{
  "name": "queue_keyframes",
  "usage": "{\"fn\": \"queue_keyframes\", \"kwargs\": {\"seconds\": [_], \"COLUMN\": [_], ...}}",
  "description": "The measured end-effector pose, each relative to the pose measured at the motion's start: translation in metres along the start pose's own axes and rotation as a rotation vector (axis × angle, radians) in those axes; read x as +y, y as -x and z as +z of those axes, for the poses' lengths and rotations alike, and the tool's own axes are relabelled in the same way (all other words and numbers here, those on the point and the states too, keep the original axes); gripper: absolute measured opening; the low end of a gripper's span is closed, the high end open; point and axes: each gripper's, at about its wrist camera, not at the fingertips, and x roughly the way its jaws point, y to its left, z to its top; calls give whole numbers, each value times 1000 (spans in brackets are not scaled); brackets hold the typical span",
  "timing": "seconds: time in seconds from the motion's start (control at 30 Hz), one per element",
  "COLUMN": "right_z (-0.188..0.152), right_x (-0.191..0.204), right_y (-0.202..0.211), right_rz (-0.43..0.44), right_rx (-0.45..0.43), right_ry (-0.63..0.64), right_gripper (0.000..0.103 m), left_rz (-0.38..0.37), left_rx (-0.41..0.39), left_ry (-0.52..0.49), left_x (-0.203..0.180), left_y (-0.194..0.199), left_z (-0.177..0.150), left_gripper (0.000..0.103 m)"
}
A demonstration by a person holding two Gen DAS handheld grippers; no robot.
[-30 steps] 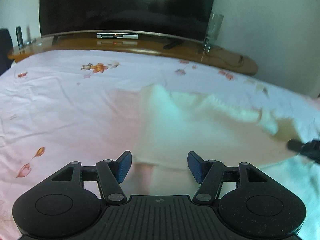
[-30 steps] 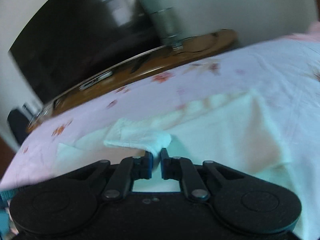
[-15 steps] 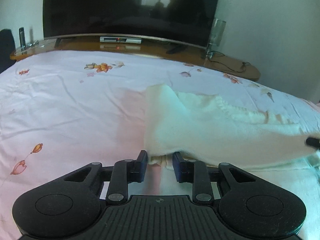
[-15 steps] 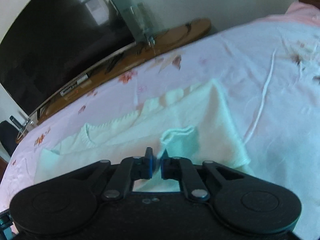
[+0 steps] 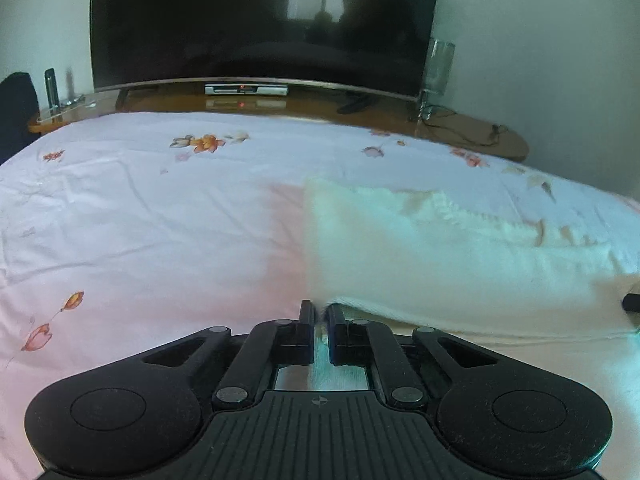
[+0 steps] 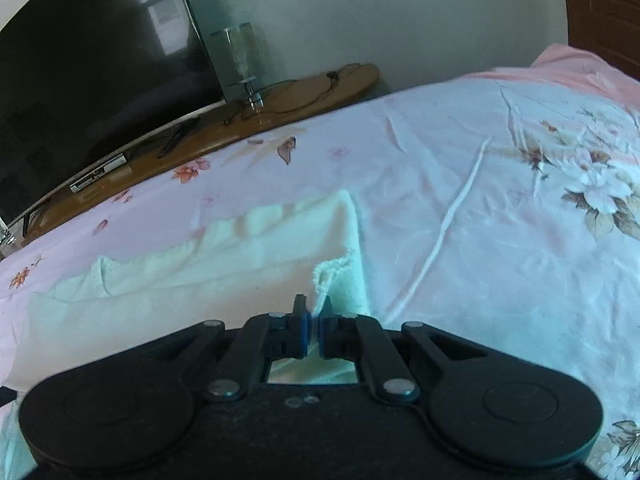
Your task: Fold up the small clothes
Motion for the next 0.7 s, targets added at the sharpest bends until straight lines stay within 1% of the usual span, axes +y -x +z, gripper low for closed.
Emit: {"fn": "queue_keyframes", "kwargs": {"seconds": [0.03, 0.07, 0.13, 0.2, 0.27, 0.3, 0.37, 0.4, 0.43, 0.5, 0.53, 0.57, 0.63, 0.67, 0.7], "right_z": [-1, -2, -1, -1, -1, 0, 1, 3, 5, 6, 5, 3, -1, -1, 0], "right_x": [4, 4, -4, -11, -14, -16, -18, -19, -21, -20, -18, -15, -12, -12, -12], "right_y": [-5, -3, 1, 3, 2, 3, 11, 14, 15, 12, 11, 10, 7, 7, 11], "right_rz": [9, 2, 8, 21, 31, 28, 2, -6, 5, 47, 51, 27, -52, -65, -71], "right_rx": [33, 23, 8, 8, 34, 32, -6, -22, -19, 23, 35, 37, 39, 30, 4], "right_ry": [17, 20, -18, -41, -34, -34, -38, -42, -50, -46, -30, -6, 56, 55, 45], "right_gripper": [7, 8, 9, 10, 17, 17, 17, 19, 22, 21, 16, 12, 7, 8, 10], "left_rz": [7, 20, 32, 43, 42, 36, 15, 8, -2, -30, -44, -55, -79, -82, -81], "left_rx": [5, 7, 40, 36, 41, 38, 21, 6, 2, 5, 7, 10, 18, 22, 27], "left_ry": [33, 61, 101, 97, 89, 99, 133, 138, 128, 126, 129, 125, 115, 105, 89], "left_x": [5, 10, 21, 25, 25, 26, 30, 29, 26, 20, 16, 10, -3, -9, -16], "left_y": [-1, -1, -5, -3, 3, 8, 19, 23, 23, 19, 15, 9, -2, -8, -15], "left_z": [-1, -1, -5, -7, -5, -3, 4, 9, 14, 26, 31, 36, 42, 44, 46], "left_gripper": [6, 6, 2, 2, 2, 2, 2, 2, 2, 2, 2, 2, 2, 2, 2]}}
